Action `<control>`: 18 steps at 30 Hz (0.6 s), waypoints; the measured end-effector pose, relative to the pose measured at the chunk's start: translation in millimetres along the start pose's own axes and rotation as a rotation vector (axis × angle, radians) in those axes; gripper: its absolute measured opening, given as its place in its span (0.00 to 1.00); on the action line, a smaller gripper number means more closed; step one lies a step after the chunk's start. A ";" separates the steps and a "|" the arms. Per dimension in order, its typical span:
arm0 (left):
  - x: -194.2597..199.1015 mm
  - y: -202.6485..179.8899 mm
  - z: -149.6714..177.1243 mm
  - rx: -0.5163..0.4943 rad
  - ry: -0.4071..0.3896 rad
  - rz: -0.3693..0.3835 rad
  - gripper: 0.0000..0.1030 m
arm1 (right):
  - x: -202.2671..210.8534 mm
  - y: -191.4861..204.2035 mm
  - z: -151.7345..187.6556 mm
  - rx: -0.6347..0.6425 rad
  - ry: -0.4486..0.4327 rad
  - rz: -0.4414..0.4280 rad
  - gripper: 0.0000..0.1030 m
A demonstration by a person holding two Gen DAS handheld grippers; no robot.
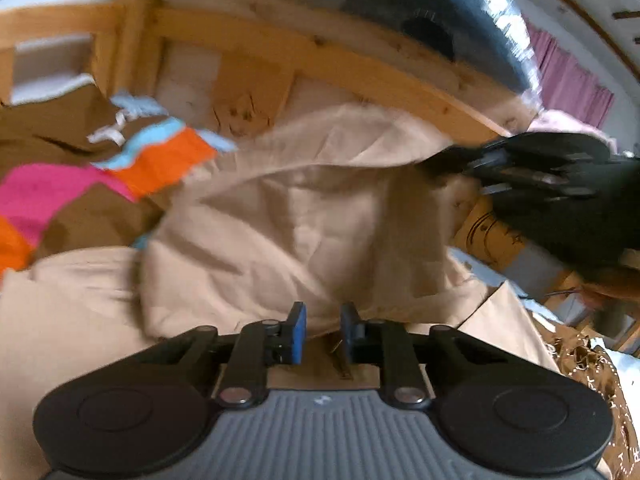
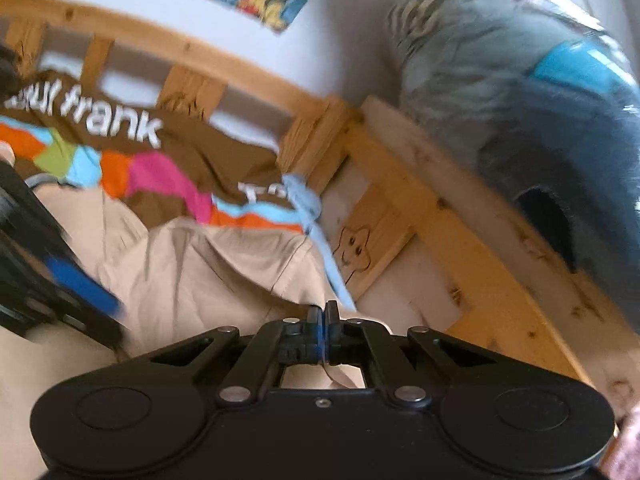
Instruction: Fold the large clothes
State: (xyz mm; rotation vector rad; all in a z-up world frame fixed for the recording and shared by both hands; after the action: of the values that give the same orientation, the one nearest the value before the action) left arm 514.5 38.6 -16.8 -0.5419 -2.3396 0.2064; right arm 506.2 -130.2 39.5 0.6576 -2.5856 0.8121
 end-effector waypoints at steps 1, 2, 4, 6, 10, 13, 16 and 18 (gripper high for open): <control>-10.2 -3.1 -0.9 0.002 0.018 -0.031 0.18 | 13.8 0.4 -3.2 -0.006 -0.026 -0.001 0.00; -16.7 -4.3 -1.1 0.007 0.026 -0.067 0.18 | 27.4 2.0 -4.1 -0.015 -0.053 -0.001 0.00; -24.2 -2.6 0.1 0.035 0.010 -0.153 0.18 | 58.0 6.9 -1.5 -0.051 -0.094 -0.010 0.00; -20.0 4.8 2.0 0.113 -0.009 -0.141 0.17 | 84.7 22.5 13.5 -0.050 -0.107 -0.023 0.00; 12.3 19.5 34.5 0.145 0.059 -0.085 0.17 | 120.4 71.1 62.7 0.053 -0.106 -0.051 0.00; 48.4 40.0 74.4 0.205 0.105 -0.024 0.19 | 137.9 103.5 93.2 0.103 -0.087 -0.086 0.00; 78.3 63.9 100.4 0.344 0.111 0.032 0.29 | 151.8 120.6 107.8 0.099 -0.069 -0.110 0.09; 87.4 73.6 105.7 0.396 0.100 0.057 0.34 | 161.0 119.0 111.9 0.037 -0.030 -0.161 0.20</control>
State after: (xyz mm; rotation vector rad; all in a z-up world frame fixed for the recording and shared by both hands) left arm 409.0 143.6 -62.2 -0.4100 -2.1116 0.6384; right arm 289.1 -163.3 -26.7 0.8830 -2.5100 0.8054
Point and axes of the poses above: each gripper's, at about its wrist camera, not at the fingertips, and x roughly against the way its jaws point, y to its left, z to its underside, the point moved 1 cm from there along -x, roughly the way its jaws point, and after that the axes turned 5 degrees about -z, right-handed, at the moved point
